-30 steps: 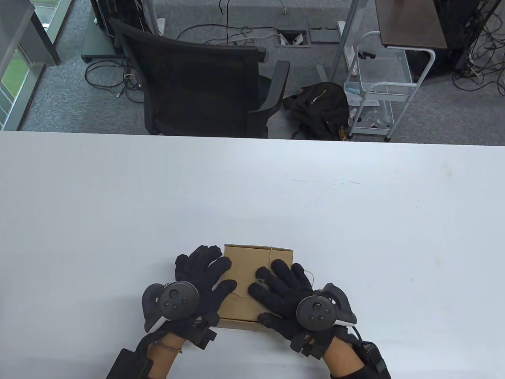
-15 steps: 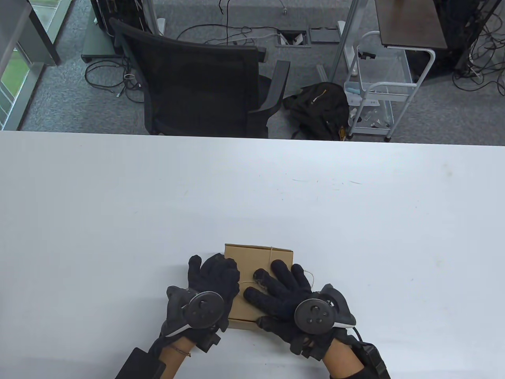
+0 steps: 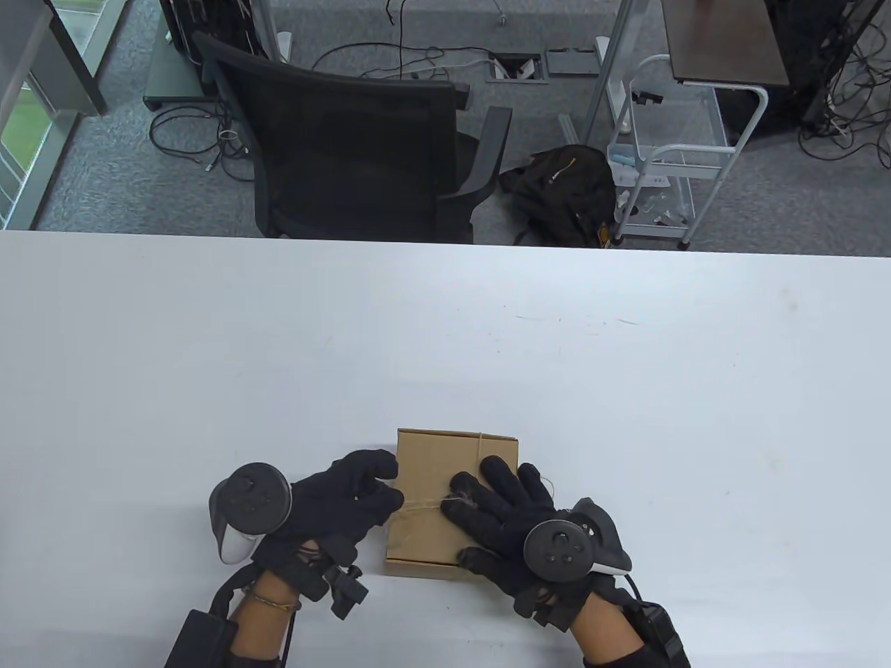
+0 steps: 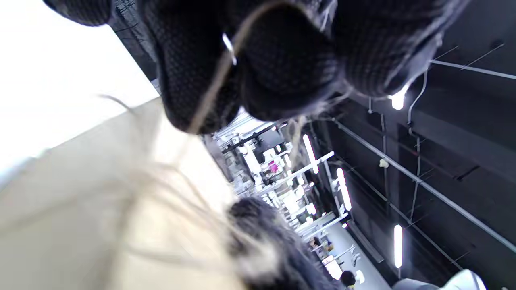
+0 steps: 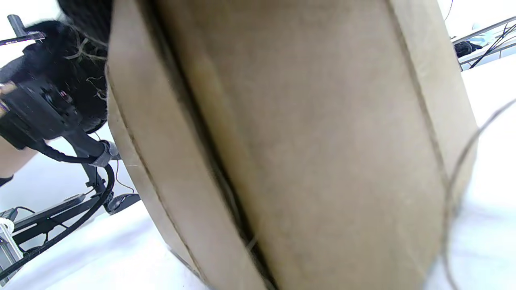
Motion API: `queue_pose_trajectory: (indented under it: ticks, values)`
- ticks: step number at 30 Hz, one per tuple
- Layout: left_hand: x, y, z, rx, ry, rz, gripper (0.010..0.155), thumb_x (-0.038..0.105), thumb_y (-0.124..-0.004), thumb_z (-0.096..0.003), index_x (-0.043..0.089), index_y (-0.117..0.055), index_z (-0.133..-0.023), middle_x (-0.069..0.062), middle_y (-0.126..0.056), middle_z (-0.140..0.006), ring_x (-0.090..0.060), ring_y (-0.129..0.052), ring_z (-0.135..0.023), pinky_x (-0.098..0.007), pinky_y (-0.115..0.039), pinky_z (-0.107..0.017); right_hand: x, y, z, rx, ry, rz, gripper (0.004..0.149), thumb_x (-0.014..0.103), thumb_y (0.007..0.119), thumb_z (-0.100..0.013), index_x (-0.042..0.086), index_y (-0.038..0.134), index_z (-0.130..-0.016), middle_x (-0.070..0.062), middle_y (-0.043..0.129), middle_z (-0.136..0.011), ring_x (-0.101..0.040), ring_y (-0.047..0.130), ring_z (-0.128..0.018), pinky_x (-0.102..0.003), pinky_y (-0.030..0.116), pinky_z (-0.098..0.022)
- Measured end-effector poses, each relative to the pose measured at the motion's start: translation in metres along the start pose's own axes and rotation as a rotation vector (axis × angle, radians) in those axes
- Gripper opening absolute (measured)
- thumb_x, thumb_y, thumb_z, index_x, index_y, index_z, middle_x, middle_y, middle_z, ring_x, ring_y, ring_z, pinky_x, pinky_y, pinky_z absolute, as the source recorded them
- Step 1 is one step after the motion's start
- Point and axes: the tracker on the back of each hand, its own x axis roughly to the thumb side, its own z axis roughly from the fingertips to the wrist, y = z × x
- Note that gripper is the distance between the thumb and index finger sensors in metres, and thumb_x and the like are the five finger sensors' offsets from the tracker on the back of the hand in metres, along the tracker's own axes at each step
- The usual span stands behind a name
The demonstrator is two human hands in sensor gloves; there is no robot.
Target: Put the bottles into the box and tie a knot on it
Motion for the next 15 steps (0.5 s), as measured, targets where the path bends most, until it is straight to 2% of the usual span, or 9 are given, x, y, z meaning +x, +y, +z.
queue_pose_trajectory:
  ticks: [1, 3, 6, 7, 9, 12, 15]
  values:
    - [-0.005, 0.004, -0.001, -0.003, 0.031, 0.007, 0.066, 0.054, -0.093, -0.0429, 0.014, -0.082, -0.095, 0.004, -0.110, -0.045, -0.029, -0.111, -0.057, -0.080, -0.060, -0.063, 0.001, 0.000, -0.001, 0.000, 0.003, 0.008, 0.067, 0.052, 0.068, -0.048, 0.022, 0.063, -0.107, -0.003, 0.047, -0.118, -0.042, 0.029, -0.105, -0.071, 0.021, -0.067]
    - [-0.010, 0.007, -0.002, -0.096, 0.083, -0.012, 0.066, 0.055, -0.092, -0.0442, 0.013, -0.083, -0.095, 0.005, -0.110, -0.044, -0.029, -0.111, -0.055, -0.079, -0.061, -0.064, 0.003, -0.001, -0.002, 0.003, 0.002, 0.022, 0.066, 0.051, 0.068, -0.048, 0.022, 0.064, -0.107, -0.004, 0.048, -0.118, -0.043, 0.030, -0.105, -0.071, 0.022, -0.067]
    - [-0.008, 0.007, -0.004, -0.132, 0.047, -0.066, 0.069, 0.051, -0.095, -0.0425, 0.016, -0.079, -0.099, 0.003, -0.109, -0.056, -0.031, -0.108, -0.066, -0.081, -0.057, -0.065, 0.003, 0.000, 0.000, -0.024, -0.018, 0.036, 0.067, 0.051, 0.069, -0.048, 0.019, 0.063, -0.107, -0.006, 0.050, -0.117, -0.045, 0.033, -0.104, -0.072, 0.024, -0.067]
    - [-0.006, 0.006, -0.004, -0.172, -0.005, -0.003, 0.069, 0.048, -0.095, -0.0436, 0.016, -0.076, -0.101, 0.004, -0.108, -0.060, -0.032, -0.106, -0.070, -0.082, -0.056, -0.066, 0.003, -0.001, 0.000, -0.022, -0.015, 0.034, 0.067, 0.051, 0.069, -0.048, 0.019, 0.063, -0.107, -0.006, 0.050, -0.117, -0.045, 0.033, -0.104, -0.072, 0.024, -0.067]
    - [-0.003, 0.005, -0.004, -0.154, -0.028, 0.122, 0.069, 0.040, -0.095, -0.0449, 0.017, -0.070, -0.106, 0.001, -0.105, -0.070, -0.037, -0.103, -0.077, -0.083, -0.053, -0.066, 0.001, -0.001, 0.000, -0.017, -0.007, 0.019, 0.067, 0.050, 0.069, -0.048, 0.019, 0.063, -0.107, -0.006, 0.049, -0.117, -0.044, 0.032, -0.104, -0.072, 0.023, -0.067]
    - [-0.001, 0.004, -0.003, -0.168, -0.103, 0.253, 0.070, 0.035, -0.091, -0.0478, 0.020, -0.063, -0.110, -0.002, -0.098, -0.085, -0.039, -0.098, -0.087, -0.082, -0.050, -0.068, 0.001, -0.001, 0.000, -0.019, -0.006, 0.013, 0.067, 0.050, 0.069, -0.048, 0.019, 0.063, -0.107, -0.006, 0.049, -0.117, -0.044, 0.032, -0.104, -0.072, 0.023, -0.067]
    - [0.001, 0.002, -0.003, -0.196, -0.148, 0.355, 0.070, 0.028, -0.089, -0.0485, 0.019, -0.060, -0.112, -0.004, -0.095, -0.090, -0.038, -0.102, -0.083, -0.078, -0.056, -0.069, 0.001, -0.001, 0.000, -0.019, -0.005, 0.011, 0.066, 0.050, 0.069, -0.049, 0.019, 0.063, -0.107, -0.006, 0.049, -0.117, -0.044, 0.032, -0.104, -0.072, 0.023, -0.067]
